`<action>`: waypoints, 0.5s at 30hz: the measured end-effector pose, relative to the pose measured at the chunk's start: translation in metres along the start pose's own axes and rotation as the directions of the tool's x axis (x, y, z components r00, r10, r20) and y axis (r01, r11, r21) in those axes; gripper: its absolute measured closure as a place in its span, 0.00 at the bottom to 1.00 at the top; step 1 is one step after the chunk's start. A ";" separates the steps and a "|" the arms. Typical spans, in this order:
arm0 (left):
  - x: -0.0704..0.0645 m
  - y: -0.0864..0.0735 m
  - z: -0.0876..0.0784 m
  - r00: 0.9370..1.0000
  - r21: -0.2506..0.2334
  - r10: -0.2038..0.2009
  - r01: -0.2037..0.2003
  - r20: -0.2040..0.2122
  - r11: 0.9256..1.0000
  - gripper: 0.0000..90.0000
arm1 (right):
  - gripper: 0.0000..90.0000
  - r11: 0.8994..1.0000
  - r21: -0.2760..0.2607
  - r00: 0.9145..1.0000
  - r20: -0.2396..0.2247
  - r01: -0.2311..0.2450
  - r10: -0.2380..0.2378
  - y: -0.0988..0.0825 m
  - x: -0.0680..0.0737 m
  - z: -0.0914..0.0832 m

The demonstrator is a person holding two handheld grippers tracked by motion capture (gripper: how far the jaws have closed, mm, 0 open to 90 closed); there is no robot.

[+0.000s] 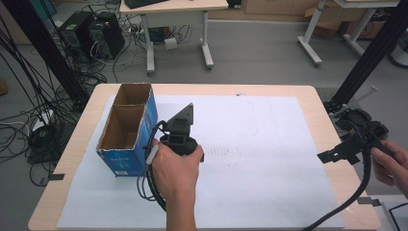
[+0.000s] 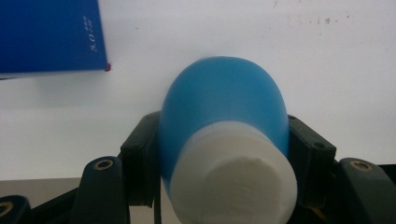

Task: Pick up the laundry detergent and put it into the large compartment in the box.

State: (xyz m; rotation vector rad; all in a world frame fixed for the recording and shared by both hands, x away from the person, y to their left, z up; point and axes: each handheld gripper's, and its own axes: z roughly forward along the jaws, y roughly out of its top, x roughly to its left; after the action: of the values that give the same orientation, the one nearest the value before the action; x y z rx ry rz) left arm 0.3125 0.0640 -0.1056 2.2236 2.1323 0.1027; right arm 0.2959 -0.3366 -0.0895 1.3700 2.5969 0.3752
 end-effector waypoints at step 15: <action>0.010 0.007 -0.078 1.000 -0.045 -0.027 0.027 -0.003 0.999 0.43 | 0.04 1.000 0.003 1.000 -0.007 0.008 -0.008 0.014 0.001 -0.002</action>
State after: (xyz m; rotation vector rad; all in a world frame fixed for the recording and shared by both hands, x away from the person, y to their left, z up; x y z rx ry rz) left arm 0.3127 0.0734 -0.0270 2.1705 2.1390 0.1518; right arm 0.3059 -0.3286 -0.0831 1.3618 2.6087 0.3750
